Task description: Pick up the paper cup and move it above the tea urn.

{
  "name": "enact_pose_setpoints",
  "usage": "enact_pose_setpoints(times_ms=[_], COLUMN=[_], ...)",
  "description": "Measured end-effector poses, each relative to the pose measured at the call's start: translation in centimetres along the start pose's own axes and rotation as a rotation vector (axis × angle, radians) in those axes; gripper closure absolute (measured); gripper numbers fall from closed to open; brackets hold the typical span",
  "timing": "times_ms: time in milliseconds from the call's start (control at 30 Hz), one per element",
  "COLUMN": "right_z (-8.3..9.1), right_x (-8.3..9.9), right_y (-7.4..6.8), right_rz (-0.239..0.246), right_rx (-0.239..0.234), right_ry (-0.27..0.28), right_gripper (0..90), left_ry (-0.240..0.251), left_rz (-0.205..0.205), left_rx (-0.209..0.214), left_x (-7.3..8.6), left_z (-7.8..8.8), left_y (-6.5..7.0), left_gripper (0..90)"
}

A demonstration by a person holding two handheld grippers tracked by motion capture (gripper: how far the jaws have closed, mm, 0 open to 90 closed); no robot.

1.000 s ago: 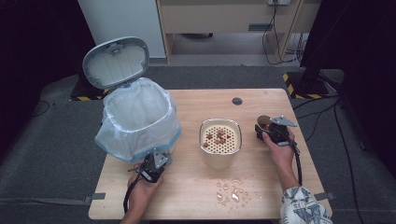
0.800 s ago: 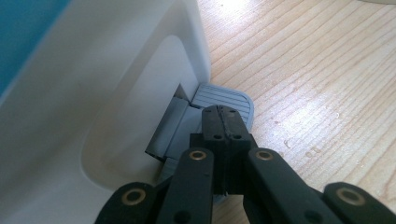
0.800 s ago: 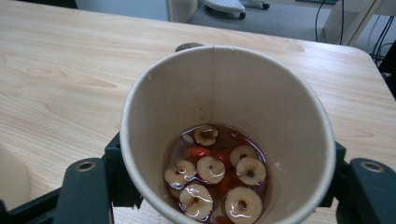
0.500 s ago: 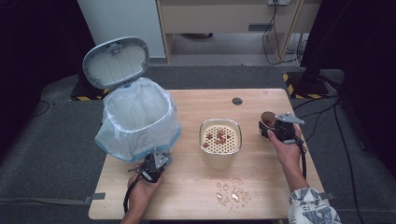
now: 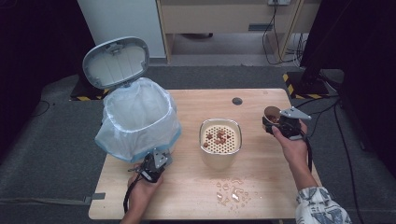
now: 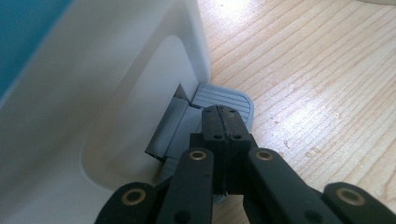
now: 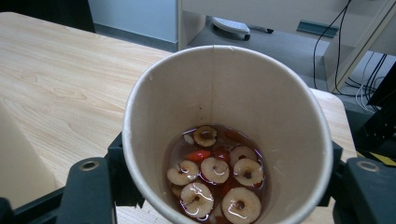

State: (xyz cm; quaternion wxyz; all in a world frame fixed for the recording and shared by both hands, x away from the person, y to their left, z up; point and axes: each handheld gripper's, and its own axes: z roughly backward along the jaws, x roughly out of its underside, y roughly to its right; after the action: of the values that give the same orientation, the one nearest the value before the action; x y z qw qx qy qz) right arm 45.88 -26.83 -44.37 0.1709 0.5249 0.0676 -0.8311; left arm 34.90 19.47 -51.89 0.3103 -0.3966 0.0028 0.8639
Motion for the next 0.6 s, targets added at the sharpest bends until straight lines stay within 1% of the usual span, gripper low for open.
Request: enact_pose_setpoints(times_ms=[233, 433, 467, 600], right_z=[0.4, 0.5, 0.5, 0.6], right_x=[-0.9, -2.0, -2.1, -2.9], right_y=[0.1, 0.3, 0.3, 0.4], right_rz=[0.027, 0.071, 0.070, 0.096], right_rx=[-0.006, -0.013, -0.012, -0.013], right_ry=[0.011, 0.013, 0.014, 0.017], right_gripper=[33.6, 33.8, 33.8, 33.9], left_ry=[0.000, 0.000, 0.000, 0.000], left_rz=[0.000, 0.000, 0.000, 0.000], left_rx=[0.000, 0.000, 0.000, 0.000], left_x=[0.0, 0.0, 0.0, 0.0], left_z=[0.0, 0.0, 0.0, 0.0], left_y=[0.0, 0.0, 0.0, 0.0], left_gripper=[89.7, 89.7, 89.7, 89.7])
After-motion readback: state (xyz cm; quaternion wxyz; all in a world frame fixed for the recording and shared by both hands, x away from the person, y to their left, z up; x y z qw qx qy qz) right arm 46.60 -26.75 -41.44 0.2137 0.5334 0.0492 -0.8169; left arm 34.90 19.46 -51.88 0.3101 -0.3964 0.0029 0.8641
